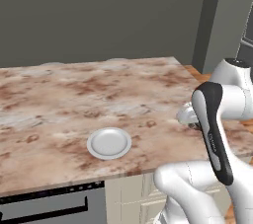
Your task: Place the fish on the bottom rack of the oven, and slide the tray back inside. Close the oven door.
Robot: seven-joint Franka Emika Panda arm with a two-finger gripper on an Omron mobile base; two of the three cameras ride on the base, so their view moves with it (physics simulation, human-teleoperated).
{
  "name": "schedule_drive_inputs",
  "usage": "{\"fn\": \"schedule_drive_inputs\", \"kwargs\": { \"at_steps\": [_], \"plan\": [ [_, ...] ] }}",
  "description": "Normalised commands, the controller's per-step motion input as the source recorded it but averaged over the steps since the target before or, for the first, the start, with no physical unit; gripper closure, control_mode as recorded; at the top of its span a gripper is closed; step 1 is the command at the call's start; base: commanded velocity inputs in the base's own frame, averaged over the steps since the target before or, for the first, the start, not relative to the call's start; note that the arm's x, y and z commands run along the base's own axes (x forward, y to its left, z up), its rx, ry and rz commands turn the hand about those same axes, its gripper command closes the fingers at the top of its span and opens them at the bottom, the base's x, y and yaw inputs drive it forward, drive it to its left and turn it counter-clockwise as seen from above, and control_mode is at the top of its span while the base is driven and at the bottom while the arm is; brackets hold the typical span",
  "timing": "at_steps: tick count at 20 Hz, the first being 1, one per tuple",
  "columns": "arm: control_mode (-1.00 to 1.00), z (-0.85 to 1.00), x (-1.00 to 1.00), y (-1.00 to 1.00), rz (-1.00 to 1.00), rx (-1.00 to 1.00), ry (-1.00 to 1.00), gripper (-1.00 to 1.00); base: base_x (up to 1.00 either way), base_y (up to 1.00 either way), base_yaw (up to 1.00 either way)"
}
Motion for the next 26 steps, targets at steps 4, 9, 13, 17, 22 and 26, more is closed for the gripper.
{"fn": "schedule_drive_inputs", "kwargs": {
  "at_steps": [4,9,13,17,22,26],
  "plan": [
    [1.00,-0.07,-0.07,0.00,-0.04,0.00,0.00,1.00,-0.39,-0.01,-0.02],
    [1.00,0.00,0.00,0.00,0.00,0.00,0.00,1.00,-0.99,-0.32,-0.11],
    [1.00,0.00,0.00,0.00,0.00,0.00,0.00,1.00,-0.44,-0.88,-0.28],
    [1.00,0.00,0.00,0.00,0.00,0.00,0.00,1.00,-0.03,-1.00,-0.28],
    [1.00,0.00,0.00,0.00,0.00,0.00,0.00,1.00,0.00,-1.00,-0.25],
    [1.00,0.00,0.00,0.00,0.00,0.00,0.00,1.00,0.03,-1.00,-0.22]
  ]
}}
